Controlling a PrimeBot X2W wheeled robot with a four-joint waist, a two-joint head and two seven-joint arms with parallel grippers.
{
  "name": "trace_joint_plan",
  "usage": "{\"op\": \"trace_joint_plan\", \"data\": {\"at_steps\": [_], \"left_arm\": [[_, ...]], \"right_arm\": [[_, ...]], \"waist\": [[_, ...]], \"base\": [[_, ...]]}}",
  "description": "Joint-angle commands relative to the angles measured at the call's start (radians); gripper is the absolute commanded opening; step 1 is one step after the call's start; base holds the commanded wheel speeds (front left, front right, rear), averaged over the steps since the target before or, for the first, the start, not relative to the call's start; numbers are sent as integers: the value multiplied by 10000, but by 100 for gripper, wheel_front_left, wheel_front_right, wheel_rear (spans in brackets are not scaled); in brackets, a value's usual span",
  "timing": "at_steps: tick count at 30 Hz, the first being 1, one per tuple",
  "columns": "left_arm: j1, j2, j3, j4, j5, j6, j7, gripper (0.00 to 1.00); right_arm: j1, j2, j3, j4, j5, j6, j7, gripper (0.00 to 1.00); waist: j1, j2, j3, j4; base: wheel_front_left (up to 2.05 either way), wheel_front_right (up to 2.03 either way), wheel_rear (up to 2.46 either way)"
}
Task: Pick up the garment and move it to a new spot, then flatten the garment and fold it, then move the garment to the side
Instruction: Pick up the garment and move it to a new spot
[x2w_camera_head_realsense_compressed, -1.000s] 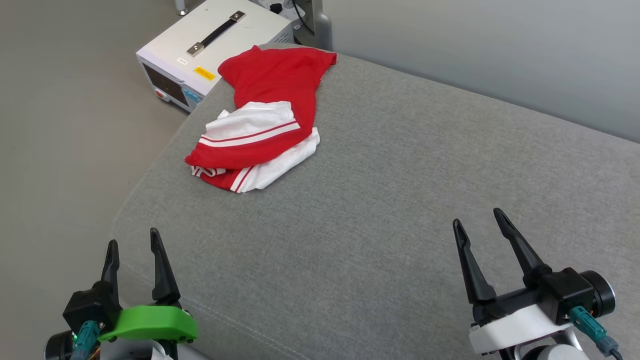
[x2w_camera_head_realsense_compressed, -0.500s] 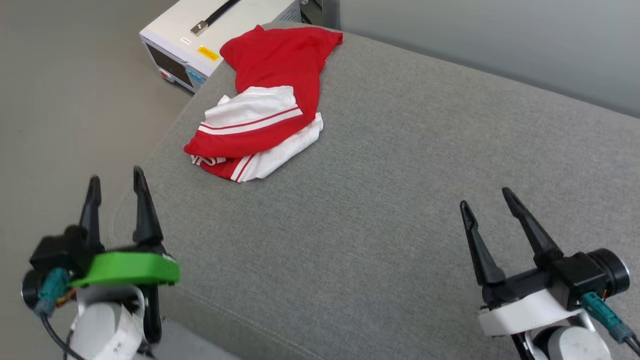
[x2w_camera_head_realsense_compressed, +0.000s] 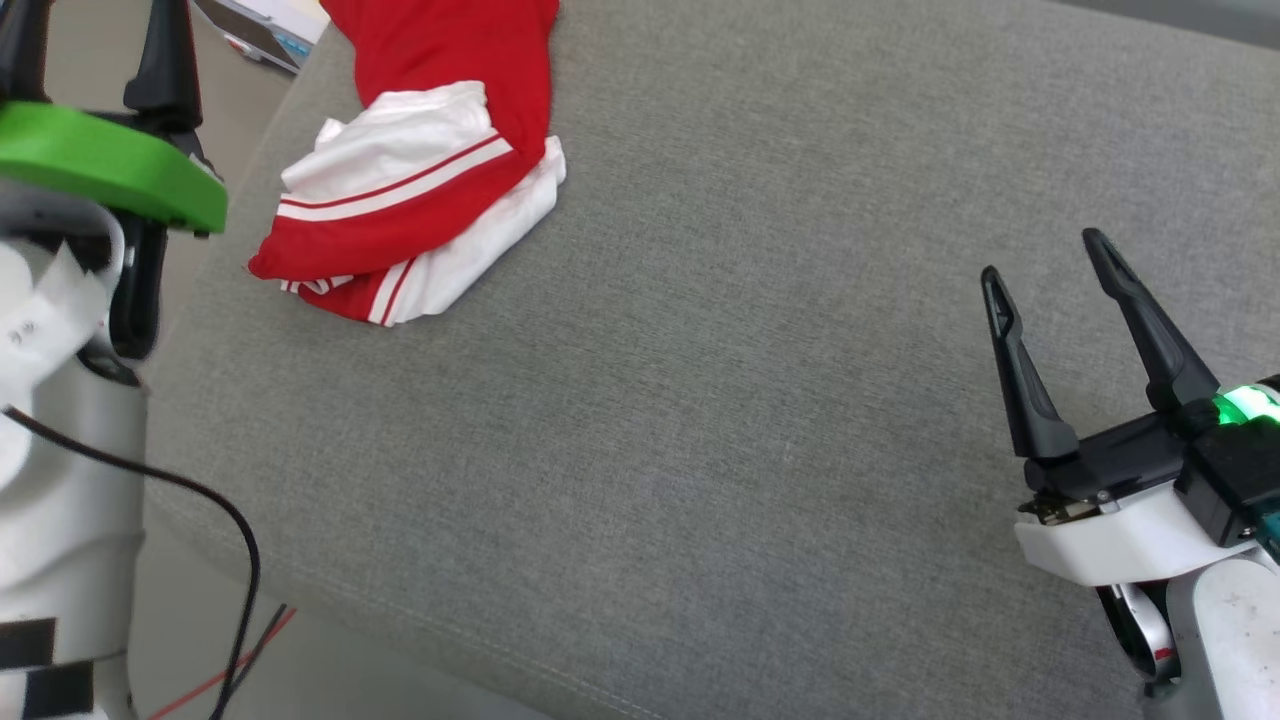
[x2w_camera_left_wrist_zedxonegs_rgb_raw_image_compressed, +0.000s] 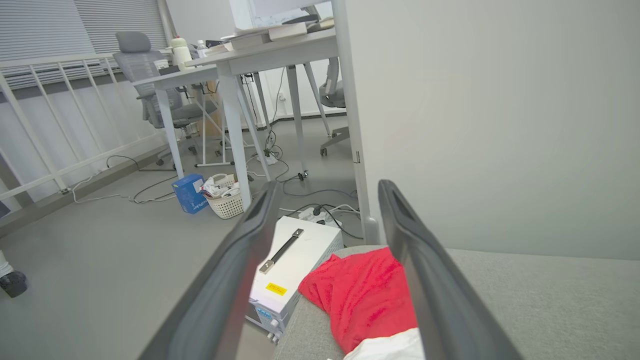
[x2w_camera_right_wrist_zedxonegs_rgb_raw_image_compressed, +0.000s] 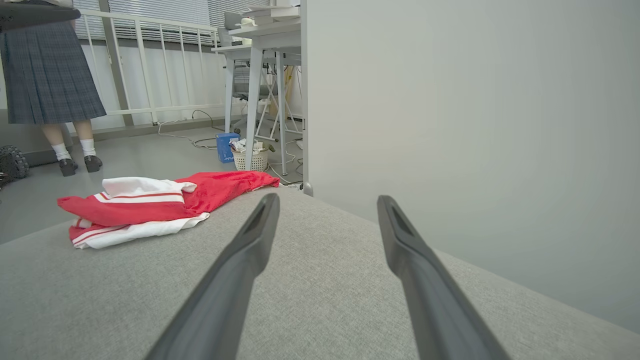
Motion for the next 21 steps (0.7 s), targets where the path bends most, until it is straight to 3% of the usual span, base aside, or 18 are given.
{"op": "trace_joint_plan", "data": {"at_steps": [1,6,10,16,21], "left_arm": [[-481,305,-377,73,-378,-47,406,100],[-1748,1297,-1796,571,-2421,-49,3598,100],[-2468,2033,-2651,794,-3228,-50,5569,100],[-2788,2504,-4029,1342,-4054,-51,7742,100],[-2684,2514,-4839,2071,-4511,-51,8438,100]], "right_arm": [[-205,-108,-16,-109,-109,-9,-47,100],[-432,-334,-50,-249,-120,-9,-47,100],[-598,-448,-88,-300,-102,-9,-47,100],[-730,-573,-176,-364,-87,-9,-47,100],[-832,-660,-183,-374,-72,-9,-47,100]], "waist": [[-1,0,760,-539],[-1,0,1231,-767],[-1,0,1571,-983],[-1,0,1987,-1246],[-1,0,2281,-1395]], "base": [[0,0,0],[0,0,0],[0,0,0],[0,0,0],[0,0,0]]}}
